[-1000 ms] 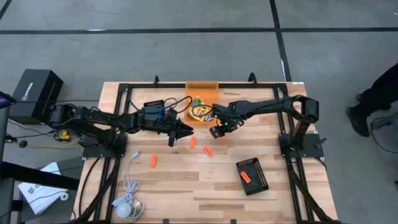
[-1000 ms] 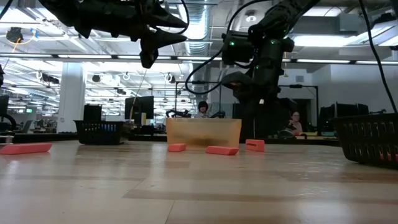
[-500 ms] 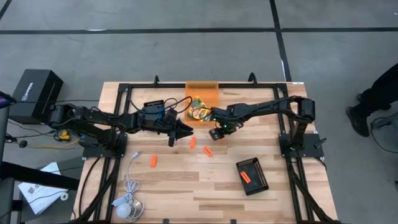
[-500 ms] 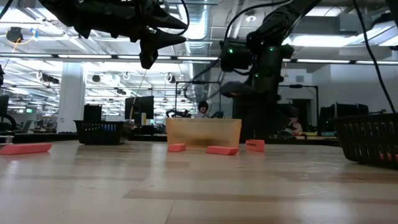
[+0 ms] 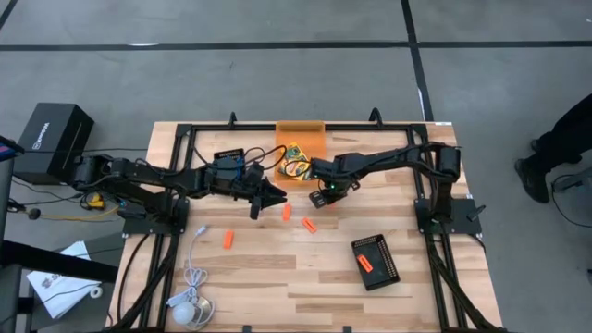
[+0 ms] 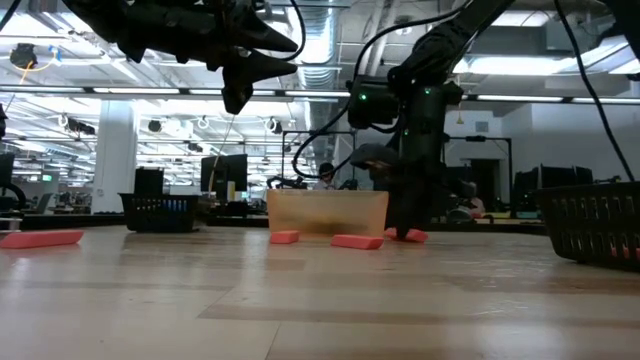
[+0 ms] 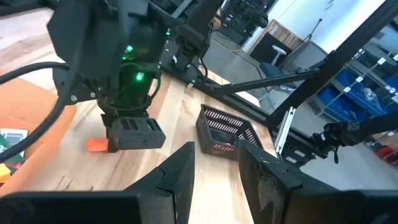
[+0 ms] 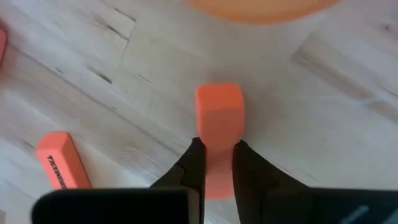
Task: Pick & Place School Supplies
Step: Put the orange eraser into the bottom black bin
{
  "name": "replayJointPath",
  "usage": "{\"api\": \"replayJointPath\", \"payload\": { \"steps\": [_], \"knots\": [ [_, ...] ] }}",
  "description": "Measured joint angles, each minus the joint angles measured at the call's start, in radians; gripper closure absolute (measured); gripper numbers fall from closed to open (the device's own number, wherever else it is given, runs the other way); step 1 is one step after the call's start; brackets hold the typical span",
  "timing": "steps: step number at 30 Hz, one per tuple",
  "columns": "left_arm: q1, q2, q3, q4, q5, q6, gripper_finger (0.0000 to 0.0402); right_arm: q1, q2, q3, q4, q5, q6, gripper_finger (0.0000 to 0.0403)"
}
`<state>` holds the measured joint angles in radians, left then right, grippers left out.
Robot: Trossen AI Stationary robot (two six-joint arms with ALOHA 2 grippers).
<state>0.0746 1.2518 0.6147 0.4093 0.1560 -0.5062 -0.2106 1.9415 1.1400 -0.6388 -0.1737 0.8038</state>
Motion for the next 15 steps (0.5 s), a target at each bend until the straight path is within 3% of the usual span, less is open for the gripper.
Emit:
{"api": "replayJointPath", "payload": {
  "steps": [8, 15],
  "knots": [
    [0.0, 0.0, 0.0, -0.002, 0.0, 0.002, 0.0284, -0.027, -0.027, -0.008, 0.014, -0.014, -0.041, 0.0364],
    [0.0, 0.0, 0.0, 0.0, -0.002, 0.002, 0.0284, -0.049, -0.142, -0.011, -0.036, 0.042, -0.043, 0.0366]
  ]
}}
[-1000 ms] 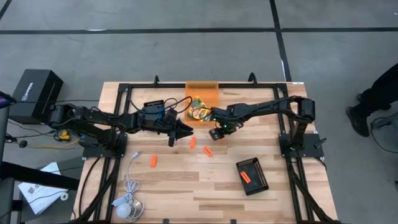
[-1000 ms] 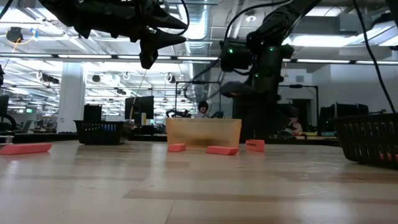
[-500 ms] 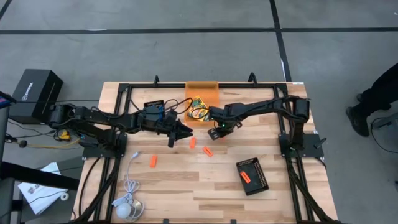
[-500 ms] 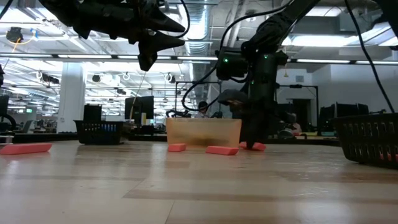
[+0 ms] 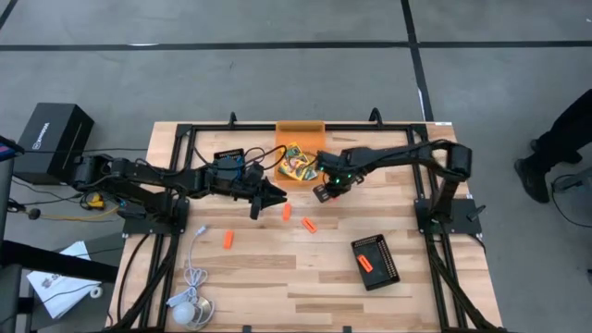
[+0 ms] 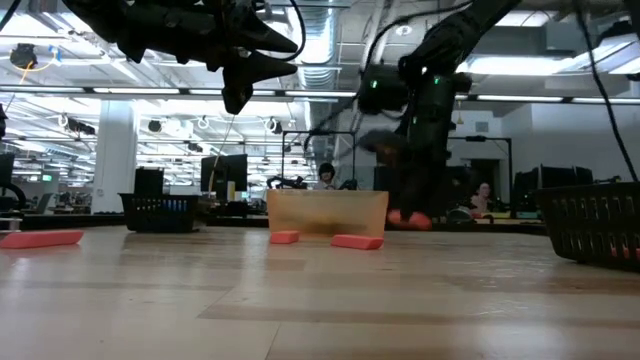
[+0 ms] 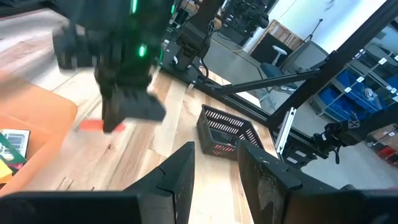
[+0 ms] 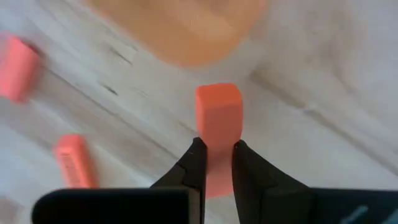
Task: Pick & Place School Supplies
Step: Put the orange eraser into the bottom black bin
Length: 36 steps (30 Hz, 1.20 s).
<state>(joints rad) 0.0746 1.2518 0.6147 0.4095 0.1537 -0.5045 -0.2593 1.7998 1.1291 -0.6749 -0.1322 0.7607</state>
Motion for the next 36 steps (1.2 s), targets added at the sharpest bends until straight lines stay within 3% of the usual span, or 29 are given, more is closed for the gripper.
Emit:
{"api": "replayJointPath", "payload": {
  "steps": [10, 15, 20, 28, 36],
  "knots": [
    [0.006, 0.0, 0.0, 0.004, -0.004, 0.0, 0.0284, 0.067, -0.228, 0.002, -0.179, 0.006, 0.075, 0.0366],
    [0.01, 0.0, 0.0, 0.005, -0.013, 0.0, 0.0284, 0.205, -0.33, 0.002, -0.314, 0.018, 0.196, 0.0366],
    [0.025, 0.0, 0.0, 0.007, -0.014, 0.0, 0.0284, 0.382, -0.38, 0.003, -0.342, 0.029, 0.387, 0.0366],
    [0.051, 0.0, 0.0, 0.014, -0.014, 0.0, 0.0284, 0.641, -0.291, 0.003, -0.309, 0.027, 0.661, 0.0366],
    [0.051, 0.0, 0.0, 0.017, -0.014, -0.001, 0.0284, 0.778, -0.113, 0.004, -0.308, 0.007, 0.814, 0.0366]
  ]
}}
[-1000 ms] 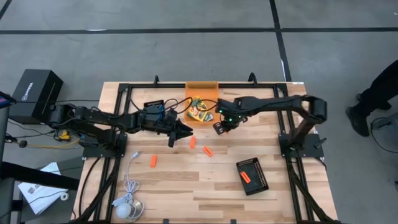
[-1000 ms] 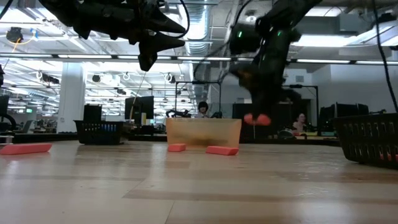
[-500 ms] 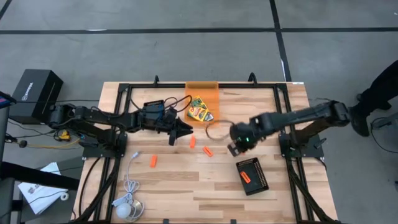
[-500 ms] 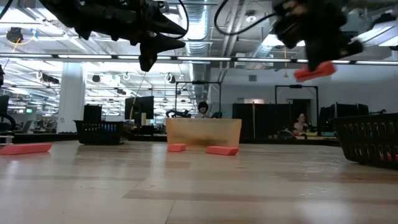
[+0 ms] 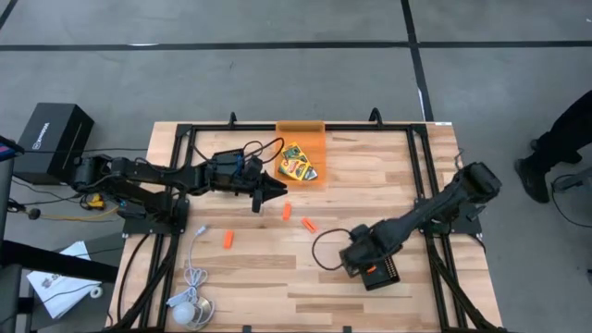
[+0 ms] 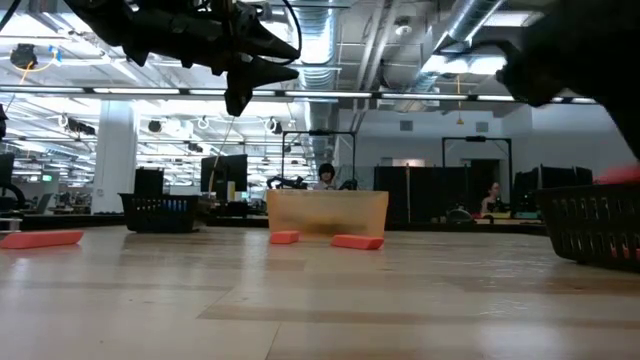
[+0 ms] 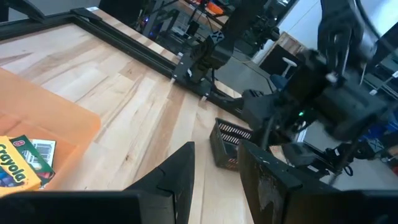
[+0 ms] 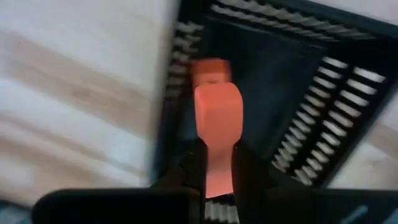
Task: Pick & Place School Supplies
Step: Put the orange eraser into the bottom black bin
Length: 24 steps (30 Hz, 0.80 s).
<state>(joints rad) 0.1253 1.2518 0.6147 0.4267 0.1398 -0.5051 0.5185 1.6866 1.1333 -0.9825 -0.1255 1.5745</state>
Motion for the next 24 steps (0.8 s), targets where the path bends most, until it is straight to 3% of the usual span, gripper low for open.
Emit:
{"api": "replayJointPath", "payload": {
  "steps": [3, 7, 14, 18, 24],
  "knots": [
    [0.0, 0.0, 0.0, 0.0, 0.0, -0.004, 0.0284, 0.021, 0.043, -0.001, -0.013, -0.001, 0.016, 0.0353],
    [0.0, 0.0, 0.0, 0.001, 0.007, -0.015, 0.0284, 0.032, 0.053, 0.0, -0.006, 0.02, 0.016, 0.0285],
    [0.0, 0.0, 0.0, 0.005, 0.008, -0.035, 0.0284, 0.031, -0.069, 0.0, -0.04, 0.084, 0.016, 0.0195],
    [0.0, 0.0, 0.0, 0.01, 0.008, -0.034, 0.0284, 0.027, -0.164, 0.0, -0.114, 0.151, 0.015, 0.0187],
    [0.0, 0.0, 0.0, 0.034, 0.008, -0.033, 0.0284, -0.03, -0.321, 0.001, -0.017, 0.427, -0.116, 0.0211]
  ]
}}
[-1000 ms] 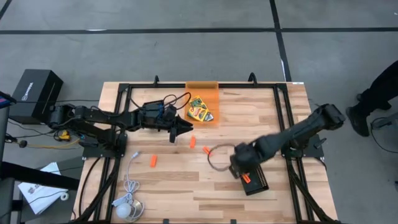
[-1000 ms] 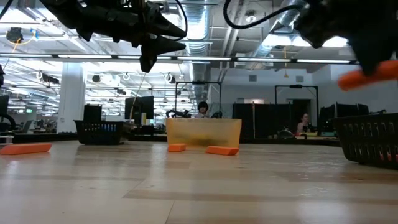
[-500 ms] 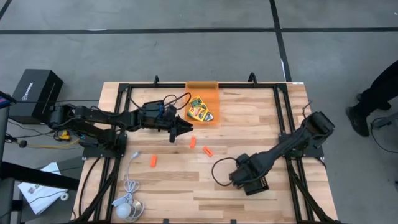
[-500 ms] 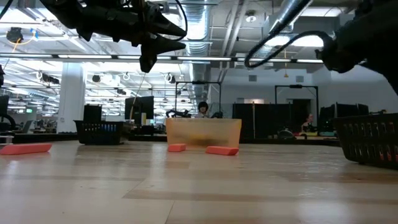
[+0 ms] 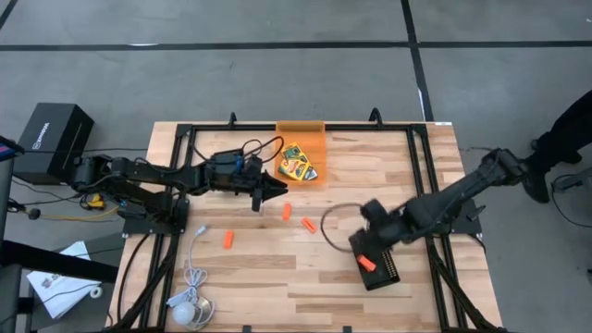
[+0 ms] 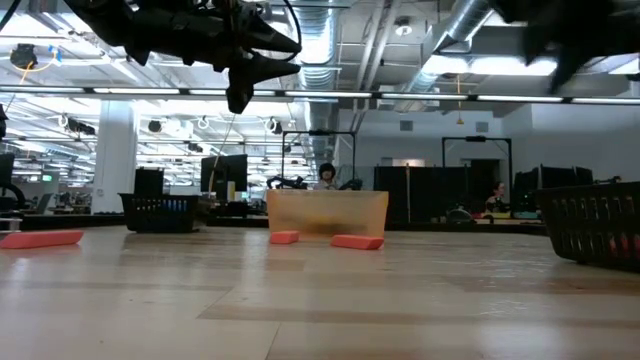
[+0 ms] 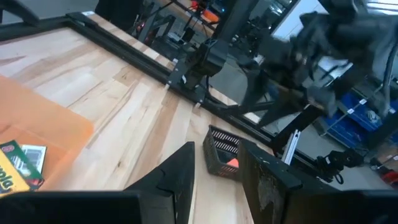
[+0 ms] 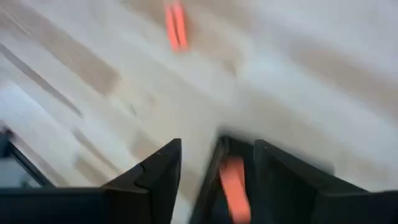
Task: Pick & Place School Supplies
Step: Put the orange eraser into the bottom black bin
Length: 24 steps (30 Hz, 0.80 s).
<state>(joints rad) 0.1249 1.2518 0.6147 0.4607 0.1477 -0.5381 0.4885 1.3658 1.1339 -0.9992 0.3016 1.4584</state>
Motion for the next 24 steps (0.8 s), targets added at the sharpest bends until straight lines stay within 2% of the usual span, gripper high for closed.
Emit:
{"api": "replayJointPath", "payload": {
  "steps": [4, 6, 8, 9, 11, 13, 17, 21, 24],
  "knots": [
    [0.0, 0.0, 0.0, 0.019, 0.0, 0.0, 0.0284, -0.108, -0.036, 0.0, 0.031, 0.041, -0.242, 0.0254],
    [0.0, 0.0, 0.0, 0.02, 0.0, -0.001, 0.0284, -0.169, -0.037, 0.0, 0.068, 0.011, -0.418, 0.0301],
    [0.0, 0.0, 0.0, 0.02, -0.002, -0.001, 0.0284, -0.233, -0.035, 0.0, 0.111, -0.044, -0.591, 0.0366],
    [0.0, 0.0, 0.0, 0.02, -0.009, -0.001, 0.0284, -0.261, -0.027, 0.0, 0.126, -0.063, -0.663, 0.0383],
    [0.0, 0.0, 0.0, 0.02, -0.013, 0.001, 0.0284, -0.328, -0.001, 0.0, 0.169, -0.127, -0.789, 0.039],
    [0.005, 0.0, 0.0, 0.021, -0.018, 0.007, 0.0284, -0.404, 0.031, -0.001, 0.2, -0.236, -0.893, 0.0399],
    [0.016, 0.0, 0.0, 0.021, -0.02, 0.008, 0.0284, -0.534, 0.125, -0.019, 0.387, -0.453, -1.079, 0.0402],
    [0.022, 0.0, 0.0, 0.013, -0.026, 0.01, 0.0284, -0.628, 0.223, -0.099, 0.67, -0.72, -1.095, 0.0402],
    [0.023, -0.001, 0.001, -0.004, -0.026, 0.011, 0.0284, -0.663, 0.284, -0.147, 0.777, -0.836, -1.077, 0.0403]
  ]
}}
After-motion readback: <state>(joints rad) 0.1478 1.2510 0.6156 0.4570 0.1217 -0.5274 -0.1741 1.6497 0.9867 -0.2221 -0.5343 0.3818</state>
